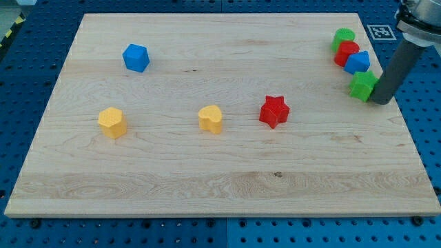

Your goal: Place red star and yellow heart vertically below the green star

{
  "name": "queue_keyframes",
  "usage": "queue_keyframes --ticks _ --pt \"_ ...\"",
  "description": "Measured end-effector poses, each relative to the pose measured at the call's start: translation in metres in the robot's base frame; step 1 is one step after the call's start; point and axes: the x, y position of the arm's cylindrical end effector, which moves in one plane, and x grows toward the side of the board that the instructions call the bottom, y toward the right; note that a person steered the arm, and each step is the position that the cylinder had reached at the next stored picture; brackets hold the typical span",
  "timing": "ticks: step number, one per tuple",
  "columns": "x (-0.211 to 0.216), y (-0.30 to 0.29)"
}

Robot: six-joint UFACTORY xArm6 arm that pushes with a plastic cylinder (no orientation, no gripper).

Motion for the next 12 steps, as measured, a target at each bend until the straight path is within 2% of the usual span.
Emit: queue_keyframes --ticks 3,4,5,7,8,9,11,12 --pt "-0.016 -0.013" --pt "0.006 -0.014" --pt "0.021 -0.041" --pt "-0.002 -0.146" --pt "0.003 -0.19" --pt "0.034 -0.196" --pt "0.069 -0.235" --pt "0.089 -0.22"
